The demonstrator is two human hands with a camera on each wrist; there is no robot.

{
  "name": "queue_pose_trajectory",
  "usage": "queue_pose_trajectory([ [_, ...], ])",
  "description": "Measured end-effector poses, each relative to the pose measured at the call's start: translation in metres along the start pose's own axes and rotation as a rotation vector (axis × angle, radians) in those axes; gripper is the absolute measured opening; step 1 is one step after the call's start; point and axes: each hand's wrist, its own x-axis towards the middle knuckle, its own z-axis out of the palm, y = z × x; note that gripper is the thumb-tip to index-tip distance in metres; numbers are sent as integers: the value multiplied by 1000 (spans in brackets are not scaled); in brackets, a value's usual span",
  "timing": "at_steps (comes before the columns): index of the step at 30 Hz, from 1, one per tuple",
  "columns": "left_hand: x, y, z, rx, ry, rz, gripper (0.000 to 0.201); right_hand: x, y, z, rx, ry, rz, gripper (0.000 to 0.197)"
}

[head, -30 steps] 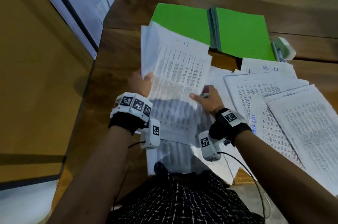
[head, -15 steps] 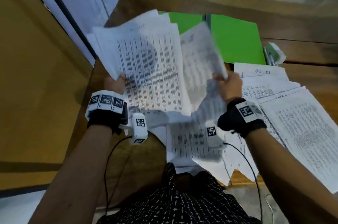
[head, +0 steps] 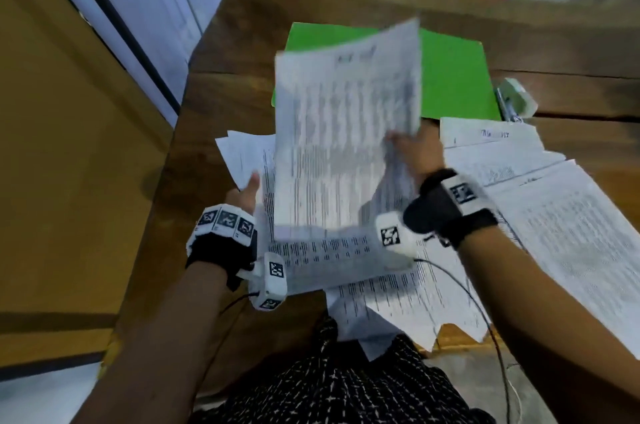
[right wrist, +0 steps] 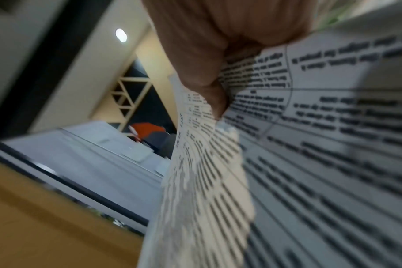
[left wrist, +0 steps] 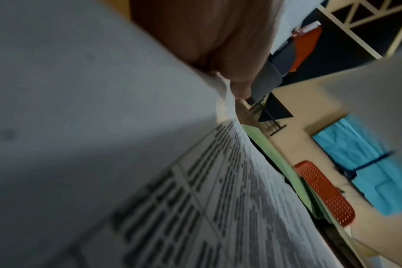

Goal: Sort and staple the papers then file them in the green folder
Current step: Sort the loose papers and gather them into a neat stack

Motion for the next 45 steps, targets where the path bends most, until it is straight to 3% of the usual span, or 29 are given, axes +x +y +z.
queue_pose_trajectory([
  [3,3,0,0,-16,10,-14,65,-15,46,38,-110,-230,148,33],
  [6,6,-7,3,-35,-57,-19,60,-26,64,62,-172,-352,153,47],
  [9,1,-13,6,60,-104,41,49,-38,59,72,-22,-479,109,58],
  [12,-7,-5,6,153,12,123,44,-36,58,70,136,-488,82,79],
  [17,-36,42,-7,246,232,480,45,-26,67,63,271,-400,174,82],
  [21,-53,80,-37,84,347,791,51,-28,60,56,241,-506,148,73],
  [24,-64,102,-54,-53,275,879,40,-28,32,47,338,-568,62,71],
  [27,-82,114,-56,-223,107,933,14,-29,-12,28,467,-408,-155,59],
  [29,-92,115,-51,-302,39,920,18,-30,-33,7,549,-177,-259,32],
  [31,-89,110,-46,-396,-19,904,13,-32,-43,-15,580,-48,-349,20],
  [33,-80,105,-38,-399,-19,893,61,-35,-38,-29,617,-16,-386,16],
  [34,-81,103,-33,-344,24,869,83,-36,-31,-31,632,-11,-378,19],
  [36,-77,92,-18,-188,135,728,96,-41,-13,-32,622,-3,-324,33],
  [39,-84,76,0,-371,-137,750,97,-50,12,-22,602,-32,-234,62],
  [43,-77,66,16,-396,-152,688,54,-50,23,-11,651,-16,-96,110],
  [45,-84,68,19,-405,-164,675,47,-42,24,-14,626,-21,-91,121],
])
